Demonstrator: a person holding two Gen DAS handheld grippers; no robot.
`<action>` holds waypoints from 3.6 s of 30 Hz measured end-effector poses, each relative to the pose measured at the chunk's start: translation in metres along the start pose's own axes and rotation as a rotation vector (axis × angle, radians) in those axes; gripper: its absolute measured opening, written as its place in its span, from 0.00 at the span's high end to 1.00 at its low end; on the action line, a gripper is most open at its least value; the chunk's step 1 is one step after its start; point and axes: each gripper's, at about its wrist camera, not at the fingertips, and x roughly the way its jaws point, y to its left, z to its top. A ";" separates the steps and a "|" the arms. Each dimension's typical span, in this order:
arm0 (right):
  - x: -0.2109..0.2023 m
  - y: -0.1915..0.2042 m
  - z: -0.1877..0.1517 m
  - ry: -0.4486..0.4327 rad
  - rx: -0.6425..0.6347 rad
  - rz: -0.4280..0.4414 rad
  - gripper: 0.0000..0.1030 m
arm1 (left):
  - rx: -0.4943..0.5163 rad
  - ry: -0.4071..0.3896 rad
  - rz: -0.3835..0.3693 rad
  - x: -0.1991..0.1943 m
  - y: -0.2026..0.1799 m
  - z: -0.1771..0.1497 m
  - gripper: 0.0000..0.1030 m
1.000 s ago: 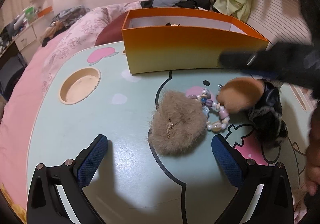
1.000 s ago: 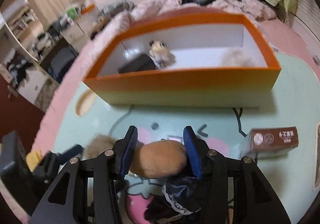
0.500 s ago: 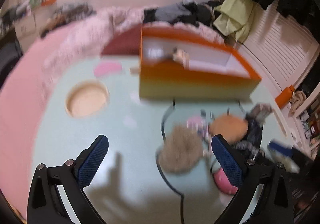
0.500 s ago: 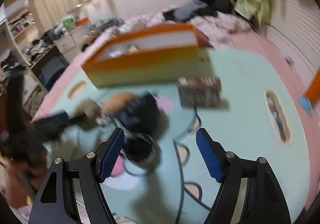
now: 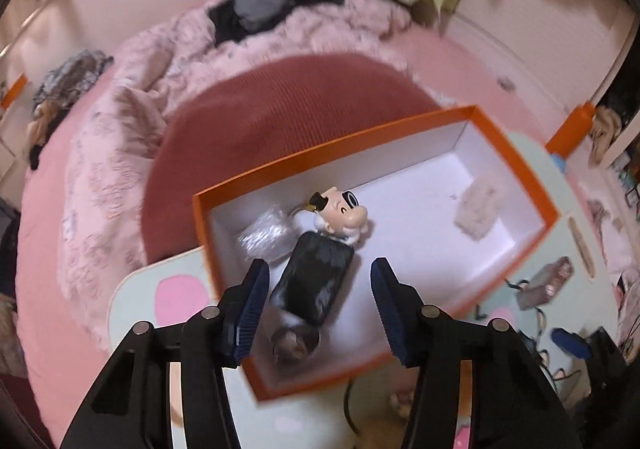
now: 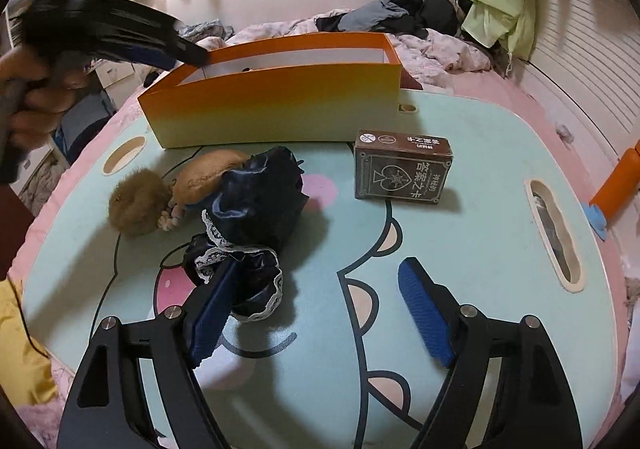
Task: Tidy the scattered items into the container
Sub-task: 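Grasp the black case with red symbol in the box with the left gripper, then lift the black case out and set it on the table, then grasp the white fluffy pompom in the box with the right gripper, then carry the white pompom out and release it on the table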
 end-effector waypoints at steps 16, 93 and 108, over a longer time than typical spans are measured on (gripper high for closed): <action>0.002 0.001 0.000 -0.002 0.010 0.018 0.22 | 0.150 0.096 0.130 0.041 -0.012 0.011 0.61; -0.008 0.014 0.185 0.429 -0.609 0.488 0.75 | -0.243 -0.283 -0.210 -0.038 -0.024 -0.201 0.03; 0.024 -0.021 0.053 0.235 -0.067 0.272 0.68 | -0.268 -0.277 -0.150 -0.037 -0.025 -0.198 0.03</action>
